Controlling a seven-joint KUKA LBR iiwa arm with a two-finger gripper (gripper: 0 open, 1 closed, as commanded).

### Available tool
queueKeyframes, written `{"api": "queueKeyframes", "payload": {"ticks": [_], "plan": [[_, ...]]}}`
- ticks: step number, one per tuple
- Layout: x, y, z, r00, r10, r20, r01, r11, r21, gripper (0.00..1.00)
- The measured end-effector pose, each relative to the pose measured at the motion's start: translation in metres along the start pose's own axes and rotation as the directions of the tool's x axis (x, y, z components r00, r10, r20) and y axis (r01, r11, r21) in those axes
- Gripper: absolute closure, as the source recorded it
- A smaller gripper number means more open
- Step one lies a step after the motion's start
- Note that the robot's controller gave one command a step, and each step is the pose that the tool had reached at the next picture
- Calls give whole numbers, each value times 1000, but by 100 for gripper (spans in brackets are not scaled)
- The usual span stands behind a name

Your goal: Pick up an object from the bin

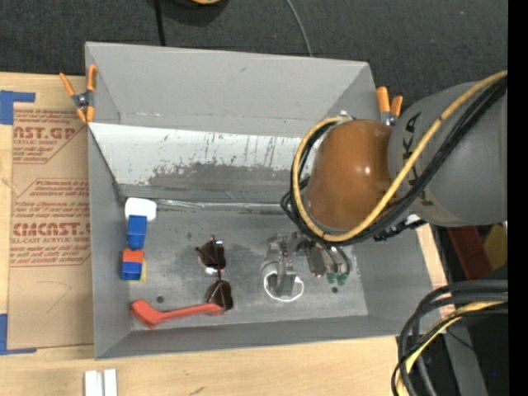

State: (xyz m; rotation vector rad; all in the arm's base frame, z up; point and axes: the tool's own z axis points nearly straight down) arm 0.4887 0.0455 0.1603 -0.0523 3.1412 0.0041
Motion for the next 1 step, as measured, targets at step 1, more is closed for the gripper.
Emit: {"api": "queueKeyframes", "payload": {"ticks": [1], "plan": [[-16, -3, -81, 999, 47, 2, -47, 999, 0, 100]]}}
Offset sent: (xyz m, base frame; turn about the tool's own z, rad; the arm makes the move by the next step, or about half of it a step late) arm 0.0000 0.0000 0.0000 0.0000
